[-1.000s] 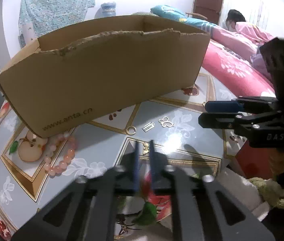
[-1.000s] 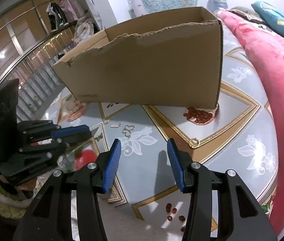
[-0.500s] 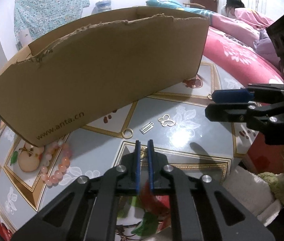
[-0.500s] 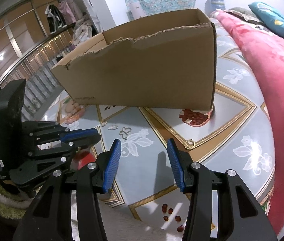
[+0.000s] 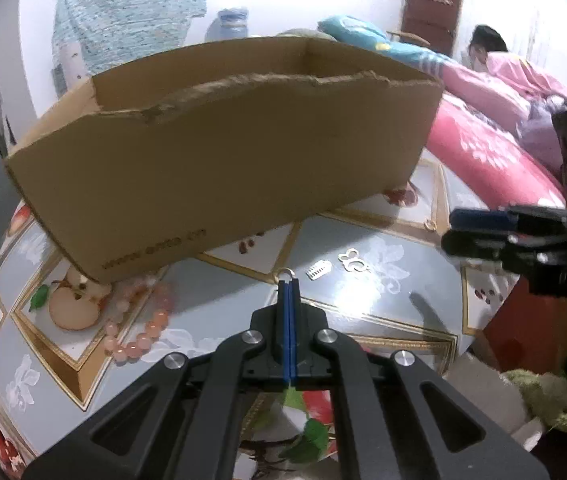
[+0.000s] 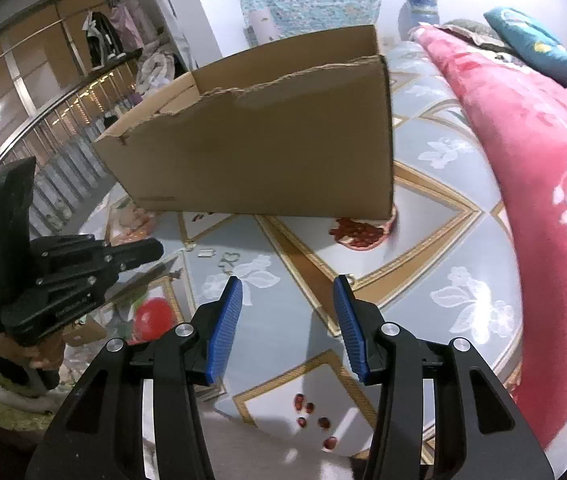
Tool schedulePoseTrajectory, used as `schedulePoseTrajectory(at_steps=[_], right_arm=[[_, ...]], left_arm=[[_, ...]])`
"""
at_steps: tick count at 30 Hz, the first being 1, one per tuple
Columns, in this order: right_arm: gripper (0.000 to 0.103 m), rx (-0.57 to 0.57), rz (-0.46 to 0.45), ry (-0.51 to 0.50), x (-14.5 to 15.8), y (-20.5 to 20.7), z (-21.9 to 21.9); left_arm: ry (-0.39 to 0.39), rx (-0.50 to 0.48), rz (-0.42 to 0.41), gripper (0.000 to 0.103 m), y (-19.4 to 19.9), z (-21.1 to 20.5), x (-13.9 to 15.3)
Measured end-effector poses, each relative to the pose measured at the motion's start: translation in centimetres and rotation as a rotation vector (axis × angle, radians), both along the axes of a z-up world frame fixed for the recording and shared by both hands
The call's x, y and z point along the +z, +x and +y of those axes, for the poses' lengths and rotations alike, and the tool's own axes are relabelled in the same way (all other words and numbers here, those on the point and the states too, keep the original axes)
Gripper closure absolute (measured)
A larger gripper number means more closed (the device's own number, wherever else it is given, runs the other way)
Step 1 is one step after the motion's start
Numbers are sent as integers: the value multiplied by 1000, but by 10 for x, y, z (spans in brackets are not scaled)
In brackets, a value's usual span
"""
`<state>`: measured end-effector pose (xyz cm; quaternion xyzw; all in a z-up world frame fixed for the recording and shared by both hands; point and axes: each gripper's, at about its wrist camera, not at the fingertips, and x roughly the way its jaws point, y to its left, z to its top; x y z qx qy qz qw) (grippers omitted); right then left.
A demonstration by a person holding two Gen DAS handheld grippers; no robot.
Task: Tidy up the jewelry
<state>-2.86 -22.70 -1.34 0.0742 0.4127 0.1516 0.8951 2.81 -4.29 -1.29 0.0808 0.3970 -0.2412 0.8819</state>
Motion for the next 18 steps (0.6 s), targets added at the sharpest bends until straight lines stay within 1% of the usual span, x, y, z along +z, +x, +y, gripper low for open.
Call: schedulePoseTrajectory(at_steps=[3,5,7,11,13,15,16,18], right_arm=[[58,56,1,21,-1,1,15],[58,107,-11,14,-1,1,30],[58,165,-37,-22,-1,2,51],[58,219,-64,-78,-6,7,82],[61,232,-63,-93,-10,12,94],[69,233,-56,-110,-13,17,101],[71,237,-52,-117,-15,19,105],[78,238,-50,-144,-19,22,111]], left_arm=[[-16,32,16,103,3,8,1],[-24,64,31,103,7,14,0],[-31,96,40,103,9,22,-1],[-43,137,43,103,9,34,-1],[-46,146,42,103,7,38,-1],[-50,150,43,103,7,40,-2],[-51,150,44,103,6,42,-2],[-51,149,43,103,6,43,-3]])
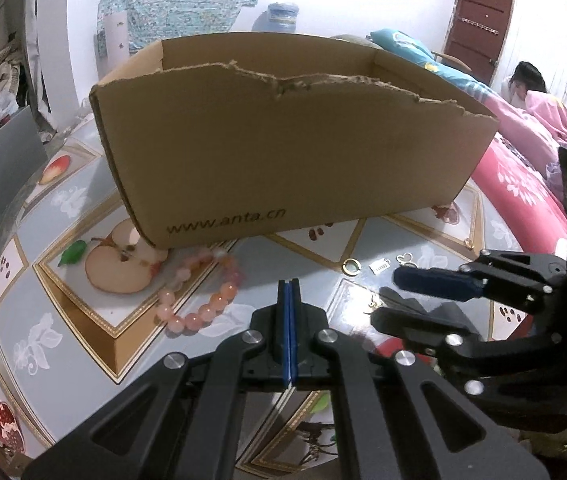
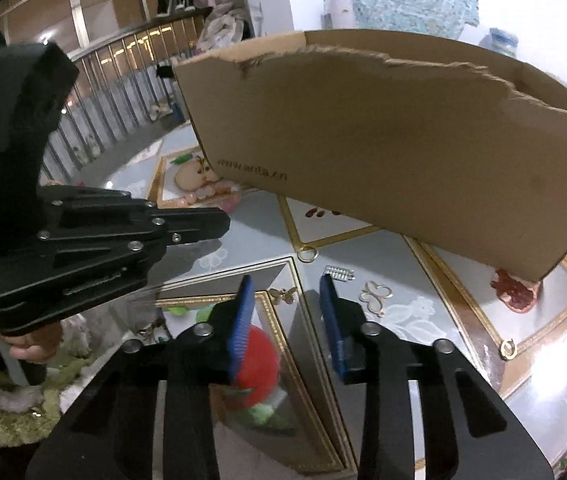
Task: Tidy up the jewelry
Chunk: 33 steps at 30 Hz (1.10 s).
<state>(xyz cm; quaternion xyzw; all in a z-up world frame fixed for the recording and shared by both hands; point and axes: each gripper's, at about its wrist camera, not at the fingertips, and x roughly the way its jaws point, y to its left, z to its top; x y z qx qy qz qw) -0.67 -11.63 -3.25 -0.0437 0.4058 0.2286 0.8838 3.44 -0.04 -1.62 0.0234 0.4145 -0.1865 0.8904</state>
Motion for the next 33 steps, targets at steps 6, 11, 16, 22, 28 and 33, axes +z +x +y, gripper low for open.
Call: schedulePoseTrajectory(at_steps=[6,11,16,22,28,33], right_arm=[[83,5,-35,-82,-4,-1,11],[94,23,-38,-116,-3,-2,17],[96,16,-19,-74,-4,1,13],[96,13,-11,-52,-1,-1,8],[103,4,-13,-31,3,-3,1],[96,3,-8,-2,8,-4,-1]], left_arm=[[-3,0,0,103,0,2,-1],[-8,3,-1,103,1,5,-1],[-6,3,-3,103,1,5,0],[-4,4,-6,103,0,5,1],[-3,3,-7,103,0,4,1],[3,1,-5,103,0,2,1]])
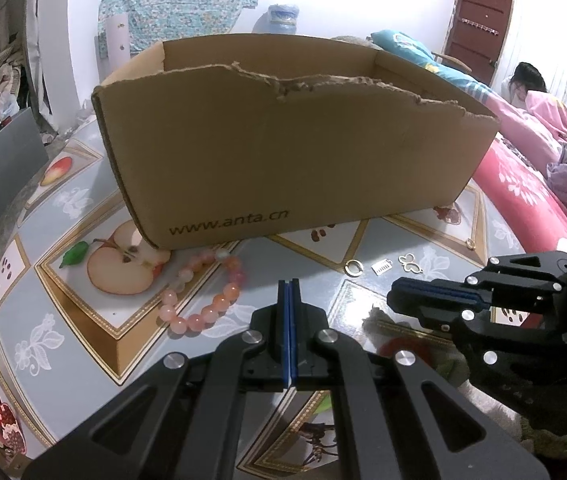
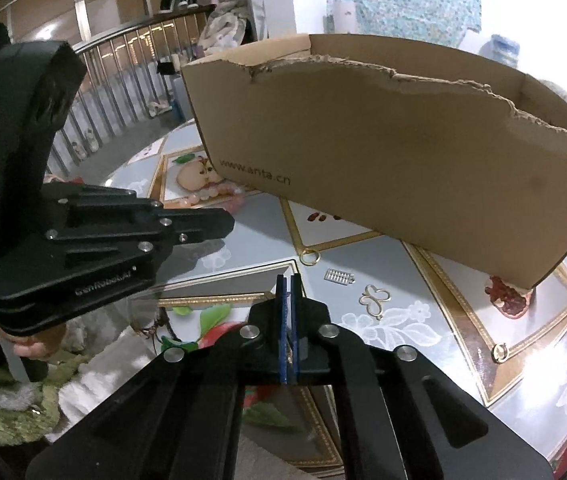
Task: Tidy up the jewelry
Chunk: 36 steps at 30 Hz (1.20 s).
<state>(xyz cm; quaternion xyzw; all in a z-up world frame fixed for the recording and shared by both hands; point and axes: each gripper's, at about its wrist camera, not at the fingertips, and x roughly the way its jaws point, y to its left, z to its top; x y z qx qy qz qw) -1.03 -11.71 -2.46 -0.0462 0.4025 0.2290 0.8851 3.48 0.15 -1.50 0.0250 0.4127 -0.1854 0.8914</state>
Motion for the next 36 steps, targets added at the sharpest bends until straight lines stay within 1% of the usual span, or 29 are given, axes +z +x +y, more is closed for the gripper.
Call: schedulePoseTrajectory(at_steps=[1,2,3,7,8,10,11,12,16,22,23,30,32,33,34,35,36], right_arm=[[91,0,5,2,-1,1,1],[81,-3,7,-1,0,0,-2],[79,-5,9,-10,-2,1,0],[79,8,30,-45,-8,4,9],[79,9,19,-60,-8,3,11],[82,5,14,-104,-7,3,16],[85,-1,17,-118,-7,3,17],[92,-3,22,-127,-6,3,18],[93,-10,44,-152,-5,5,22],[95,-18,63,-123,-4,6,15],[103,-19,65,-121,-4,6,14],[103,-27,80,-91,-3,7,10],[100,-33,83,-80,-1,6,8],[97,-38,83,-73,0,6,7],[92,-39,88,-69,0,6,6],[84,-43,89,-66,1,7,6],[81,-43,87,-67,1,6,7]], left_arm=[[1,-1,0,103,0,-1,0],[2,-2,-1,103,0,-2,0],[1,-2,0,103,0,-2,0],[0,-3,3,103,0,-4,-1],[0,-3,4,103,0,-4,-1],[1,-4,6,103,1,-4,-2],[0,-4,7,103,1,-4,-2],[-1,-4,7,103,2,-4,-2],[-7,0,6,103,3,-2,-2],[-10,5,6,103,4,0,-4],[-11,6,6,103,4,1,-4],[-13,8,5,103,3,2,-4],[-12,9,5,103,3,2,-4],[-12,10,6,103,3,2,-4],[-14,9,6,103,3,2,-4],[-13,9,5,103,3,2,-4],[-13,9,5,103,3,2,-4]])
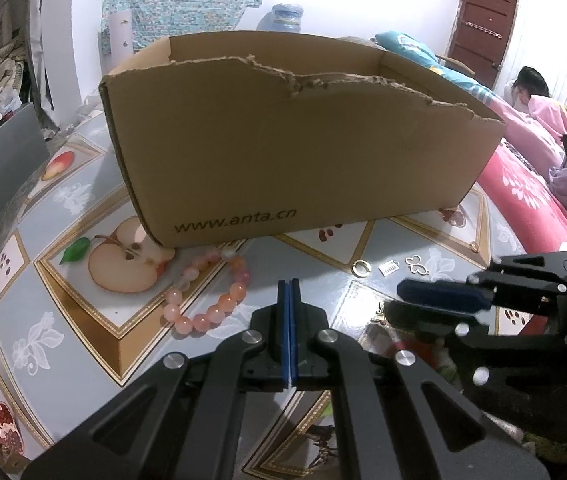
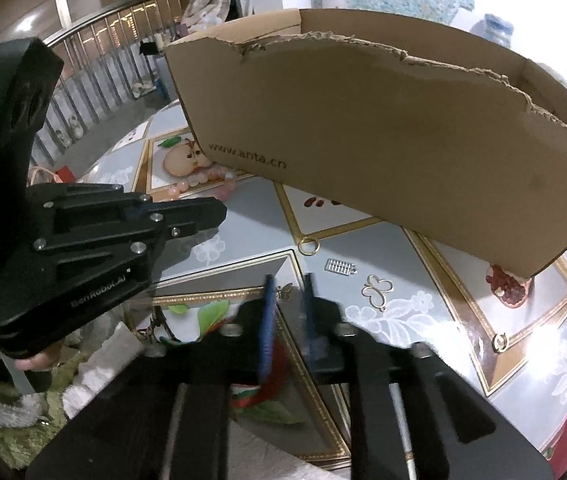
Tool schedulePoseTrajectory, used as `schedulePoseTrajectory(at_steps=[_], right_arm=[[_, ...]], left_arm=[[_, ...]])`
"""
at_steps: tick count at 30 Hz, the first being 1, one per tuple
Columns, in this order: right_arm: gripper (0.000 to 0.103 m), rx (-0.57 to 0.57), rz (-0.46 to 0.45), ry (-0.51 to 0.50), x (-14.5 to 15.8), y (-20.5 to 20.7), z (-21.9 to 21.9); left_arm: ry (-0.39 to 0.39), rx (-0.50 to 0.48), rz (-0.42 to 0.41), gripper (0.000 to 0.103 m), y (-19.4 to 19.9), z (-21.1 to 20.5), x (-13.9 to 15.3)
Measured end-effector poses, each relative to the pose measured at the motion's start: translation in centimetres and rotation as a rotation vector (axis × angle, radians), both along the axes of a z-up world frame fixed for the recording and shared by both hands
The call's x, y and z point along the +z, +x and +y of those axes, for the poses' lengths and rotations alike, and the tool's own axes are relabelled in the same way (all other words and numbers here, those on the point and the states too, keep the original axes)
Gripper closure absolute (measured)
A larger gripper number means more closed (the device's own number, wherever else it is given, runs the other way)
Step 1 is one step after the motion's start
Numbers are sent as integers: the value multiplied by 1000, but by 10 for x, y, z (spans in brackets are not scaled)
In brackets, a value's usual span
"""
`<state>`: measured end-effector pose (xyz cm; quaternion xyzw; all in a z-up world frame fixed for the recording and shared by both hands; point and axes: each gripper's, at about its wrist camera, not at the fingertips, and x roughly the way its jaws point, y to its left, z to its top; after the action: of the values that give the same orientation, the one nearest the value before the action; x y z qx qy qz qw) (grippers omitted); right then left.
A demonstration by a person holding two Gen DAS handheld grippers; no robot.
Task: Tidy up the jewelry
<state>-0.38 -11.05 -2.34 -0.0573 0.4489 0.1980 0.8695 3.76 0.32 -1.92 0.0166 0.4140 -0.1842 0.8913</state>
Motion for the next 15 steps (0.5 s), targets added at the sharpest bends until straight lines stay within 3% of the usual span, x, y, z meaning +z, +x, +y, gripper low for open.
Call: schedulePoseTrajectory(at_steps=[7,11,15], right_arm=[[80,17,-20,-74,-7,0,18],[90,14,-28,-119,-8,1,26],[91,2,-14,-107,-8,4,25]], left_arm=[[-7,-1,0,103,0,-1,0],[-9,0,3,103,1,0,0],[-13,4,-1,103,1,1,0]])
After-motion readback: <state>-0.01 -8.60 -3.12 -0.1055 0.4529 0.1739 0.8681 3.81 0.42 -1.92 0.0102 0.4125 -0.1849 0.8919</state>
